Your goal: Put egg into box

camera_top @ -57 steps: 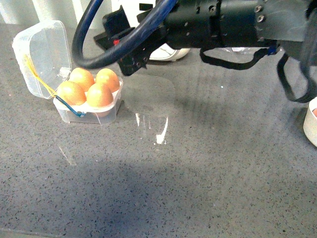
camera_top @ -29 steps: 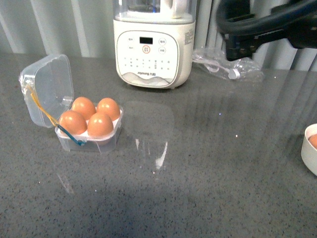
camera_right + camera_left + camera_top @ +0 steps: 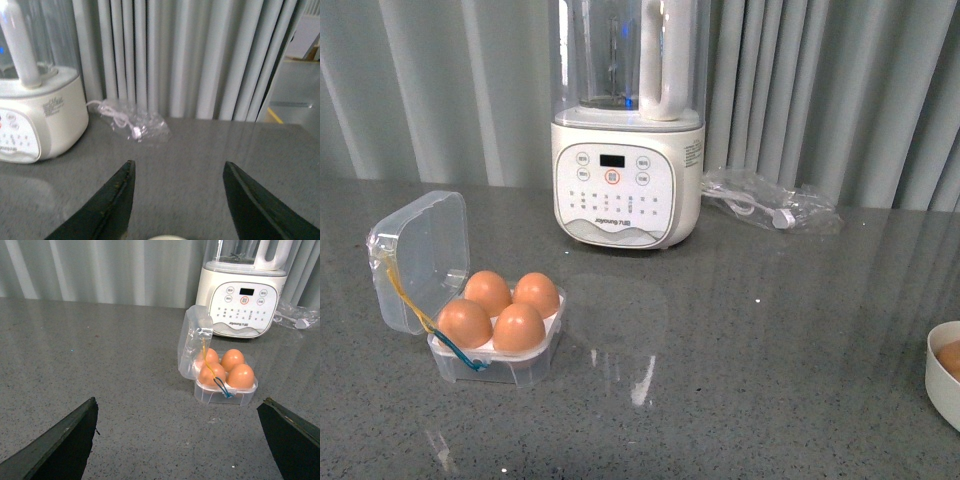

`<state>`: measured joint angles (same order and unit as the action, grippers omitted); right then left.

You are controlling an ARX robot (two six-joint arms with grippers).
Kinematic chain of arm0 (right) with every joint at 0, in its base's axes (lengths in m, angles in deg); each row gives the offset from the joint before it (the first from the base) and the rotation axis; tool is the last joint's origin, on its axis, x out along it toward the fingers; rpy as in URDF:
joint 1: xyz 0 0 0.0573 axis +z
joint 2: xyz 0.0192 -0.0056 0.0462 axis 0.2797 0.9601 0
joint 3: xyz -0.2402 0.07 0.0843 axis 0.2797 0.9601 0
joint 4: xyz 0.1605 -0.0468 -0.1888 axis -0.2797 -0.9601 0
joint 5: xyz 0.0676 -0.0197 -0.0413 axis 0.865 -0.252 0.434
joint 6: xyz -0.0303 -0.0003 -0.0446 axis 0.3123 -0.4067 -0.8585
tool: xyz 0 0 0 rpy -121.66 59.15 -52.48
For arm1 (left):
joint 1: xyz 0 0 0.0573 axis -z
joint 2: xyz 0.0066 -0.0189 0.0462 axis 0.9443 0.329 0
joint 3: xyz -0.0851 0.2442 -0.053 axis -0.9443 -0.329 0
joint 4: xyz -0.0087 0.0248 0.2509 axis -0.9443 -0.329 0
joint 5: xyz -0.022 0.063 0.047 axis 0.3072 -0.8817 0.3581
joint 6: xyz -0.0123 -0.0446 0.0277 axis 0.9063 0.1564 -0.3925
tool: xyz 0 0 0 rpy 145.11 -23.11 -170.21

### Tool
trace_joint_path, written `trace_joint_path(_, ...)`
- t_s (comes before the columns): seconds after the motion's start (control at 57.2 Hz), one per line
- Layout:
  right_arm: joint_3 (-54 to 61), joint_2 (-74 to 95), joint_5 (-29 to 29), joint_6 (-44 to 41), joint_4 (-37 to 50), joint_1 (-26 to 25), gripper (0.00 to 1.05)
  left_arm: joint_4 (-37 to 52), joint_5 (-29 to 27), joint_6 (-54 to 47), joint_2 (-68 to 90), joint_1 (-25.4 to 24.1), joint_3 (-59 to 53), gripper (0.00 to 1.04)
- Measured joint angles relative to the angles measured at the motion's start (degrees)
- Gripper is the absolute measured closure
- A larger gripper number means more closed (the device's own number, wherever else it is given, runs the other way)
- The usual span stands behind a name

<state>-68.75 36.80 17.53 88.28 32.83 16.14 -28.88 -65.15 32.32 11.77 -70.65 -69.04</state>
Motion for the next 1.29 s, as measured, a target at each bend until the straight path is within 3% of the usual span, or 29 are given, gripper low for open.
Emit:
trace_joint_path(0.279, 10.5, -7.3, 0.1, 0.4, 2.3, 0.1, 1.02, 0.0, 0.0, 0.0, 0.0, 0.0, 0.0, 0.07)
trace_joint_path(0.664, 19.5, -19.1, 0.2, 0.6, -0.7, 0.1, 1.02, 0.0, 0.0, 0.0, 0.0, 0.0, 0.0, 0.07)
trace_joint_path(1.293, 25.0, -36.0, 0.2, 0.6, -11.3, 0.1, 1.02, 0.0, 0.0, 0.0, 0.0, 0.0, 0.0, 0.07)
